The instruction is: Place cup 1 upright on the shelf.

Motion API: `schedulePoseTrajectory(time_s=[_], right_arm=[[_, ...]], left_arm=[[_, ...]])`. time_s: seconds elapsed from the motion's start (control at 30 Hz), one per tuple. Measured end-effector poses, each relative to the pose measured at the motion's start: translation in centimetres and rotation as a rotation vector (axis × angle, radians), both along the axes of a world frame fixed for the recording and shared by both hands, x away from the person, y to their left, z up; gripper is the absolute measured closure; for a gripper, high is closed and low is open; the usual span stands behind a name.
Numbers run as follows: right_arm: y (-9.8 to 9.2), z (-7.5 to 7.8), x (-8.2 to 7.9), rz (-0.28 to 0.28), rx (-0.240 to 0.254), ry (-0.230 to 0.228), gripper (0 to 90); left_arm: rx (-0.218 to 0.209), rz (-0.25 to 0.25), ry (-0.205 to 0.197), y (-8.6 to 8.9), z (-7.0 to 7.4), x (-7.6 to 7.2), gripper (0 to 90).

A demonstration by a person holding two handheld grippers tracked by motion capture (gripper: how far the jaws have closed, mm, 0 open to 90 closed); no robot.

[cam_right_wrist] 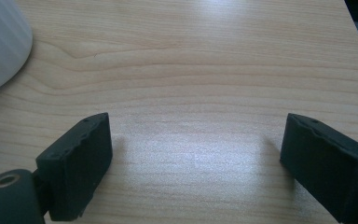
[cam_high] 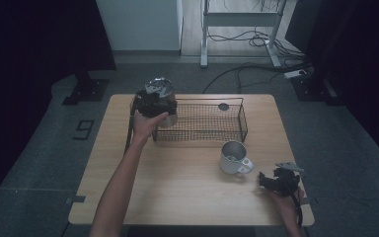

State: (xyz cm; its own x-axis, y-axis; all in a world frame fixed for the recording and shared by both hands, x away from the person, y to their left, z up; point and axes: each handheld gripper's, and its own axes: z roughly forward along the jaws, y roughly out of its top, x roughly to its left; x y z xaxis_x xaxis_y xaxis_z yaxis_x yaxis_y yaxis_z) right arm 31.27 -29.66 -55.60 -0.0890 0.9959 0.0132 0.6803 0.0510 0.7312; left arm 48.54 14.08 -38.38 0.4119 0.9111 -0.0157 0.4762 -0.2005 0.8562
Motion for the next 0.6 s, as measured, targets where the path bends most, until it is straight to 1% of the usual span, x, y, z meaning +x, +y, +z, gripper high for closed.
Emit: schedulePoseTrajectory(time_s=[0.1, 0.23, 0.33, 0.5, 0.6], right_arm=[[0.0, 0.0, 0.0, 0.000, 0.000, 0.000, 8.7], [0.0, 0.0, 0.0, 0.000, 0.000, 0.000, 8.7], [0.0, 0.0, 0.0, 0.000, 0.000, 0.000, 8.7], [0.0, 0.0, 0.0, 0.000, 0.000, 0.000, 8.7], [0.0, 0.0, 0.0, 0.000, 0.000, 0.000, 8.7]], left_arm=[[-0.008, -0.003, -0.001, -0.3, -0.2, 0.4, 4.0], [0.001, -0.002, 0.007, -0.9, -0.6, 1.0, 4.0], [0.006, -0.003, 0.010, -1.0, -0.7, 1.2, 4.0], [0.008, 0.002, 0.006, -1.3, -1.0, 1.7, 4.0], [0.001, 0.006, 0.007, -1.5, -1.1, 2.0, 4.0]])
